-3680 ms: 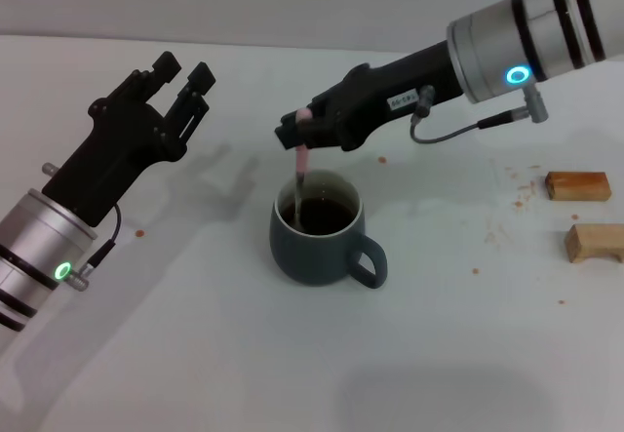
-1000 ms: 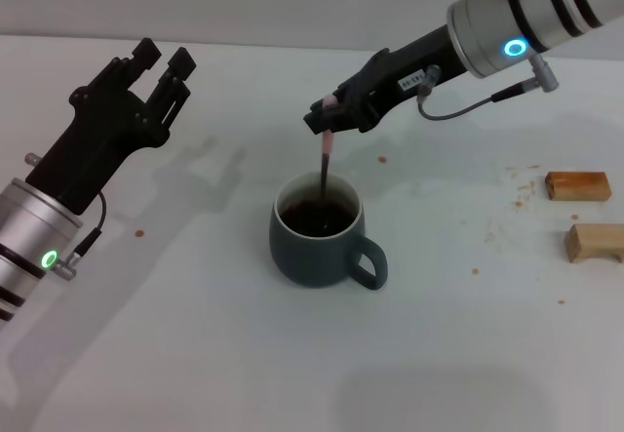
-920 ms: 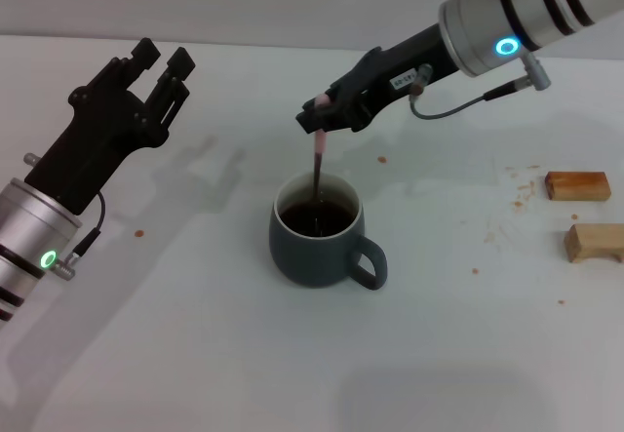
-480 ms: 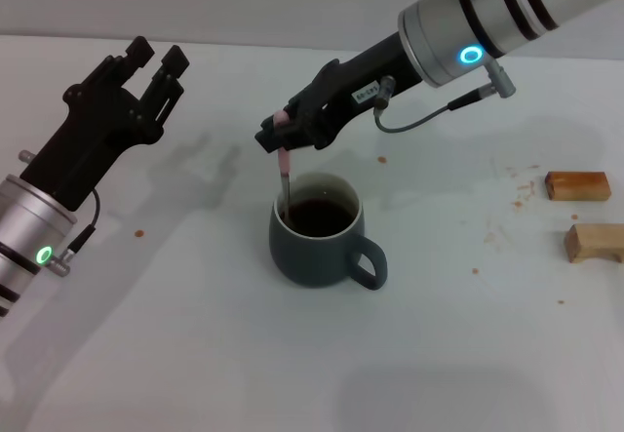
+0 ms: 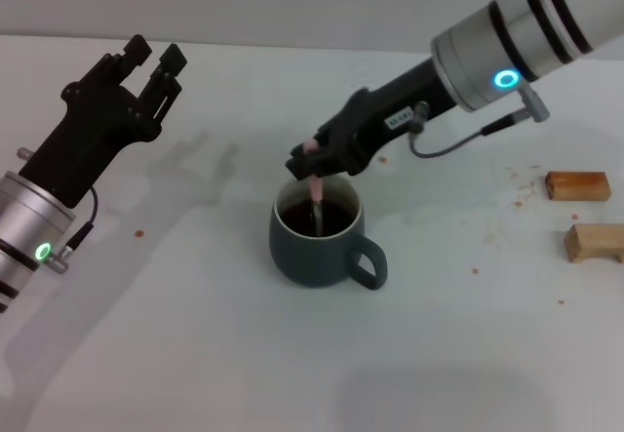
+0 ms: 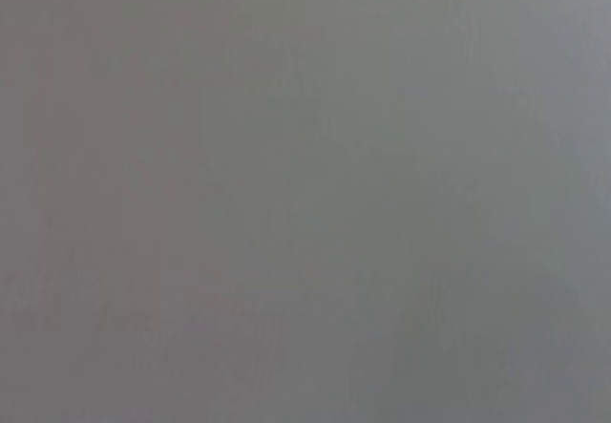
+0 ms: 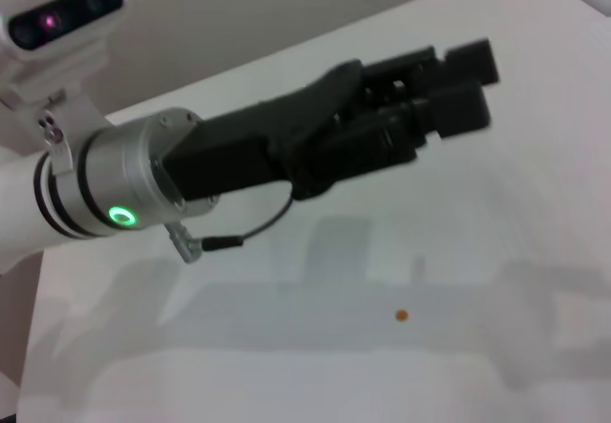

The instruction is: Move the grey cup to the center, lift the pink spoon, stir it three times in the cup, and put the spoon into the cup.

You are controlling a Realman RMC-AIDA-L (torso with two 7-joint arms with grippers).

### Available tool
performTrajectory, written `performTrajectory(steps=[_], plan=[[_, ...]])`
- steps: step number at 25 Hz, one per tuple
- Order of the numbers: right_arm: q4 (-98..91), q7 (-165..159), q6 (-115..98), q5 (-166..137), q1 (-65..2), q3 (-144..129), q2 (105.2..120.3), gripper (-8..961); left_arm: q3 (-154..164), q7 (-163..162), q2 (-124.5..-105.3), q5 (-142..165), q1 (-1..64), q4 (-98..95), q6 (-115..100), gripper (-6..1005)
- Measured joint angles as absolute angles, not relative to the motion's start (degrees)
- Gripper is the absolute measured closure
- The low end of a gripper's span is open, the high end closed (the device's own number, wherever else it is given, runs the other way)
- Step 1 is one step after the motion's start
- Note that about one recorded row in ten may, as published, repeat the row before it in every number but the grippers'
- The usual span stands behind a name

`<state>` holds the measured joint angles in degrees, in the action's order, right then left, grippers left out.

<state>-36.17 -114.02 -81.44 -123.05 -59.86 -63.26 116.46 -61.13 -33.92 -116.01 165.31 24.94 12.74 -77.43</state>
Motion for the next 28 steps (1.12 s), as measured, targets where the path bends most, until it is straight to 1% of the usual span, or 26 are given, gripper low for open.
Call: performTrajectory(steps=[7, 11, 17, 21, 27, 28], plan=[[-39.01, -114.92, -82.64, -123.29, -56.03, -62.62, 115.08, 787, -61.42, -33.92, -116.34, 165.32, 24.97, 12.59, -76.83, 527], [-39.36, -115.14, -82.17, -123.34, -55.14, -61.16, 114.34, 775, -61.44, -33.92, -116.51, 165.32, 24.97, 12.57, -76.77, 527], [-40.11, -116.42, -80.33, -123.51, -54.28, -58.44, 114.08, 758, -61.44, -33.92, -116.99, 165.39, 25.19, 12.56, -76.08, 527], [-41.65, -116.28, -79.74, -123.51, -52.98, -58.21, 114.45, 747, -61.44, -33.92, -117.23, 165.42, 25.38, 12.57, -75.96, 527], [-42.99, -116.17, -79.16, -123.35, -51.39, -57.86, 114.44, 510, -61.37, -33.92, -117.31, 165.41, 25.46, 12.57, -75.96, 527], [-43.79, -116.17, -79.02, -123.28, -50.77, -57.47, 114.49, 496, -61.37, -33.92, -117.31, 165.41, 25.46, 12.57, -75.96, 527]])
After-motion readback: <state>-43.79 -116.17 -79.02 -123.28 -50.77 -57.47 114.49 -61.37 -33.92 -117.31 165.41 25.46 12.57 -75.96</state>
